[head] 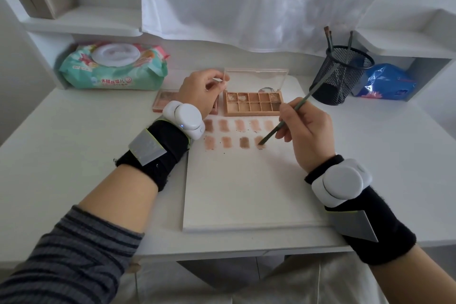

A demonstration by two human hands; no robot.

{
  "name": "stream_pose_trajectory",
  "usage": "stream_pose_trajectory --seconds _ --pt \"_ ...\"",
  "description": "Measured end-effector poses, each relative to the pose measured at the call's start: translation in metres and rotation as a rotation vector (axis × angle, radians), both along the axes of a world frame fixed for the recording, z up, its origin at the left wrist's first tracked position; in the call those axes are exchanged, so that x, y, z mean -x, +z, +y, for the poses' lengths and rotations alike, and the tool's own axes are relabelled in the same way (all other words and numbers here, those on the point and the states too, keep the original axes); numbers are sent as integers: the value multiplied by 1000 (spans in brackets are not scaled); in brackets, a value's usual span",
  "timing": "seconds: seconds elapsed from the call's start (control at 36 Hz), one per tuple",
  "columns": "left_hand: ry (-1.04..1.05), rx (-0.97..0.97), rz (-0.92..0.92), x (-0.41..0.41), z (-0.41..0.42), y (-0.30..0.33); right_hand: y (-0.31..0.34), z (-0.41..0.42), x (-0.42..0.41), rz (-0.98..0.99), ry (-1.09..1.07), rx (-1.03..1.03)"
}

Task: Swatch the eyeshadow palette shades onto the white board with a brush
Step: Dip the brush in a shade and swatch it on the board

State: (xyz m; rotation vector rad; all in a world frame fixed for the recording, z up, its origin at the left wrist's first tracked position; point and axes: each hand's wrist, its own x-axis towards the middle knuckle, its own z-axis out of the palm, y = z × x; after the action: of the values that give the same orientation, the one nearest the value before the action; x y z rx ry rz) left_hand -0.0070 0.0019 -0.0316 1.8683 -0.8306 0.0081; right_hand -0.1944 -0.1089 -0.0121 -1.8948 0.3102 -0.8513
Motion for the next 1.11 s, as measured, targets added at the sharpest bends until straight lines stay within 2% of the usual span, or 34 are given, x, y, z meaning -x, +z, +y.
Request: stream_pose_trajectory --seconds 0.14,0.28,0.44,0.81,1.11 --pt "-15 10 8 -3 -1 0 15 -13 -3 -160 -115 -54" --pt "2 21 27 -3 -2 -1 24 -23 -14 -100 -119 40" --pt "4 44 32 -4 -1 0 7 -17 -19 -25 -106 151" --pt "-17 81 62 -1 -1 3 8 -17 -18 -84 -108 28" --pt "-35 104 77 -1 -1 3 5 -17 -19 -33 -88 98"
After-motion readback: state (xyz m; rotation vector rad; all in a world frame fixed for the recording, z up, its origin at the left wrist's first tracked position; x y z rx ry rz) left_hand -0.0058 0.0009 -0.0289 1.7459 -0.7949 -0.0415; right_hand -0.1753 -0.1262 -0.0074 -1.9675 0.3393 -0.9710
